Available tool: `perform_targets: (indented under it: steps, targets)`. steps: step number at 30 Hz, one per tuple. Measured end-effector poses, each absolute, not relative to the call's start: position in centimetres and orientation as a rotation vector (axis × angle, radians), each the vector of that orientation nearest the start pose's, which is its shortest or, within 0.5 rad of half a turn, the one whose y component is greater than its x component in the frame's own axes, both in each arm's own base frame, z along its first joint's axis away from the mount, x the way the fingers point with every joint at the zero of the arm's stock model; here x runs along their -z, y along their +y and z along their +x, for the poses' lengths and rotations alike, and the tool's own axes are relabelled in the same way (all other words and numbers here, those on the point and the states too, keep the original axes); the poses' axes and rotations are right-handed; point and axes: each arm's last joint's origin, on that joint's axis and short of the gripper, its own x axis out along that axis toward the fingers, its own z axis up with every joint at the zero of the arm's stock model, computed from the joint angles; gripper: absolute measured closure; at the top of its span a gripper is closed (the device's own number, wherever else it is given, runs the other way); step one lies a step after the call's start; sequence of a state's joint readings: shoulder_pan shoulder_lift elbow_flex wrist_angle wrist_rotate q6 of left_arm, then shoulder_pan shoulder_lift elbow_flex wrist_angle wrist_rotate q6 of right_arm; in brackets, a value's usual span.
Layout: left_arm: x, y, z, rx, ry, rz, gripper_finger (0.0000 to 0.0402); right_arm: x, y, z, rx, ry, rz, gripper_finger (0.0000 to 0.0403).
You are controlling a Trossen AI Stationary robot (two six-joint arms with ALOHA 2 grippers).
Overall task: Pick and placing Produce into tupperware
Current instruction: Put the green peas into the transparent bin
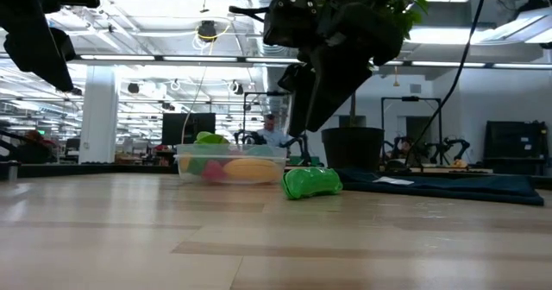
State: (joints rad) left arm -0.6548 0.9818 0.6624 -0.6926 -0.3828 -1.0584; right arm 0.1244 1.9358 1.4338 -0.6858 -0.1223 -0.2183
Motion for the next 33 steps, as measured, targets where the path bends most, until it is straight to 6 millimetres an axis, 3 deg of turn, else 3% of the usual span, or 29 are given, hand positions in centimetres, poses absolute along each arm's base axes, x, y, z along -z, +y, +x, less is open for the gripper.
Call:
perform_targets:
  steps: [4, 13, 33]
  targets:
    - [-22.3, -9.8, 14.5, -0.231, 0.884, -0.481, 0.0136, -19.5, 4.8, 39.0, -0.338, 1.172, -0.185, 0.0170]
    - [-22.3, -9.8, 14.5, -0.233, 0.881, -0.485, 0.0136, -17.4, 4.7, 38.9, -0.339, 1.279, -0.166, 0.0170]
    - [-22.3, -9.8, 14.6, -0.231, 0.882, -0.482, 0.0136, -17.7, 4.1, 39.3, -0.325, 1.247, -0.159, 0.0170]
